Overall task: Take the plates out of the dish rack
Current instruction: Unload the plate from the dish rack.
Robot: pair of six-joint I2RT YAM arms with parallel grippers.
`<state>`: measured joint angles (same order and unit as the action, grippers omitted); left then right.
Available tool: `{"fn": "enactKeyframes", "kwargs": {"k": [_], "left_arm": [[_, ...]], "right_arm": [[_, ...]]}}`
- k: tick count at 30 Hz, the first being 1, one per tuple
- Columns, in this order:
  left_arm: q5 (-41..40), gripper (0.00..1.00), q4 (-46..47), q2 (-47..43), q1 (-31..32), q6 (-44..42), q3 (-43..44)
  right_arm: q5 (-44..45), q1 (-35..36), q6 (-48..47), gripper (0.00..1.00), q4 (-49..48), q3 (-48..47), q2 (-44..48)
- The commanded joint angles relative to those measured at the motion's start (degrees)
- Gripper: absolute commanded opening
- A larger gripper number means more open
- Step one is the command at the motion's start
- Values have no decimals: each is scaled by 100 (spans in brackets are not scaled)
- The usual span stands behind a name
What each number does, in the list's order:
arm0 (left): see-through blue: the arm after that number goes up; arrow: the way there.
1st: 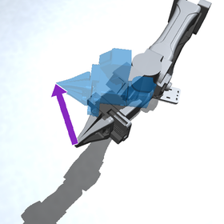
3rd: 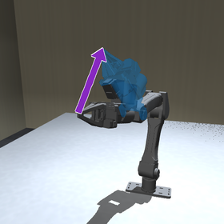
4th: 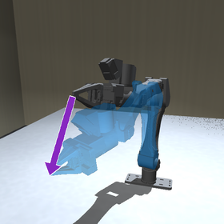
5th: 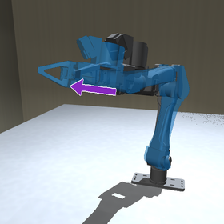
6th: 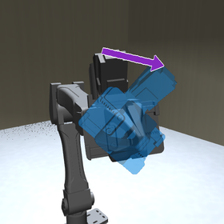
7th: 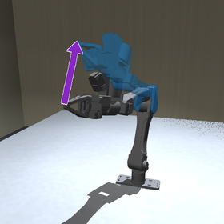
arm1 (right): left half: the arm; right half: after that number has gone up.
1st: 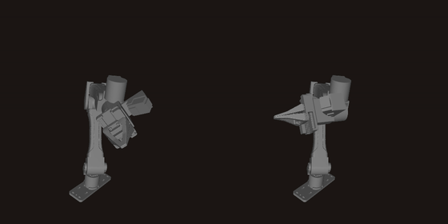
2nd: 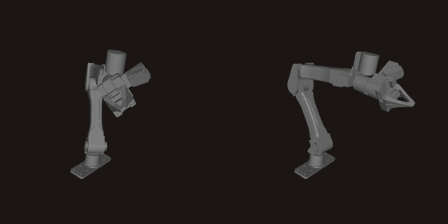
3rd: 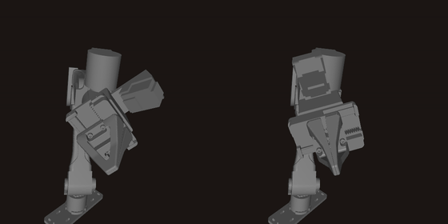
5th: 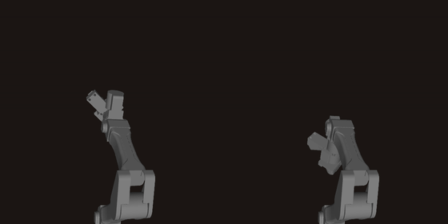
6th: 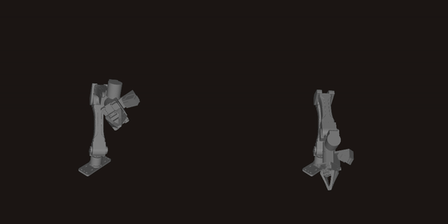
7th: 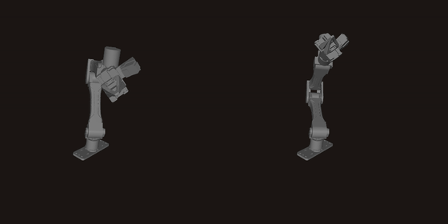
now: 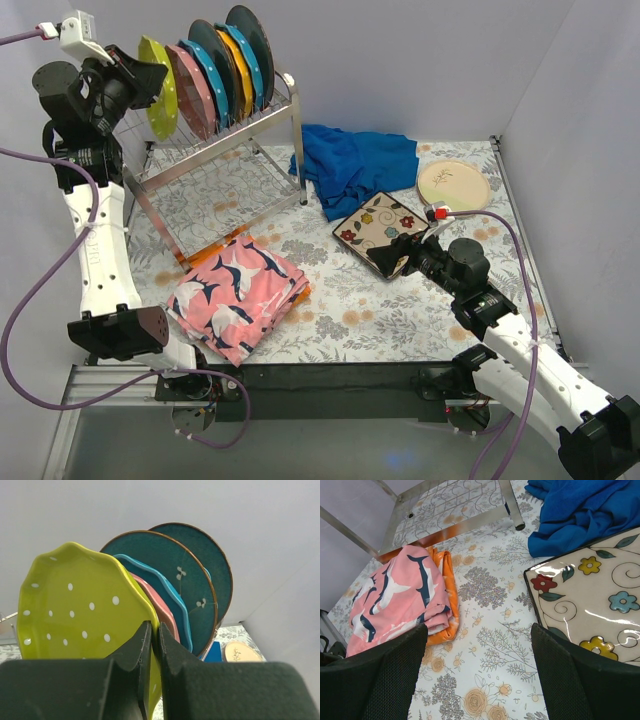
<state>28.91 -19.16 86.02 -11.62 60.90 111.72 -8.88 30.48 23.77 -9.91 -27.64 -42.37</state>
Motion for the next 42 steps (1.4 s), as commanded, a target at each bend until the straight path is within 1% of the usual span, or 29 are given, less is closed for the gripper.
{"fn": "enactKeyframes", "kwargs": {"k": [1, 10, 14, 17, 18, 20, 22, 25, 26, 28, 36, 42], "left_arm": [[-157, 0, 492, -358, 10, -404, 666], [-341, 0, 123, -436, 19, -746, 667], [-473, 0, -61, -463, 98, -957, 798], [-658, 0, -281, -324, 239, -1150, 1122], [-667, 0, -482, -253, 274, -1264, 1411], [-780, 0, -597, -191, 432, -1370, 1536], [-912, 0, -651, -226, 659, -1581, 1493], [-1334, 0, -765, -296, 1054, -1975, 1449], [-1413, 0, -817, -314, 1074, -2029, 1432], [-1563, 0, -853, -384, 1319, -2144, 1405], [-1651, 0, -897, -735, 1417, -2346, 1115], [-1722, 0, -985, -902, 1416, -2390, 1071]], "right_arm": [[124, 37, -65, 88, -72, -312, -26], [141, 63, -65, 88, -64, -339, -78], [203, 72, -57, 88, -46, -356, -70], [194, 72, -65, 88, -37, -374, -96], [194, 72, -57, 88, -37, -383, -113], [203, 81, -57, 88, -28, -391, -122], [212, 81, -57, 88, -28, -400, -131], [221, 90, -57, 88, -20, -409, -166], [221, 107, -57, 88, -20, -418, -175], [221, 107, -57, 88, -20, -418, -184], [195, 134, -13, 88, -11, -470, -236], [150, 213, 224, 88, 51, -804, -210]]}}
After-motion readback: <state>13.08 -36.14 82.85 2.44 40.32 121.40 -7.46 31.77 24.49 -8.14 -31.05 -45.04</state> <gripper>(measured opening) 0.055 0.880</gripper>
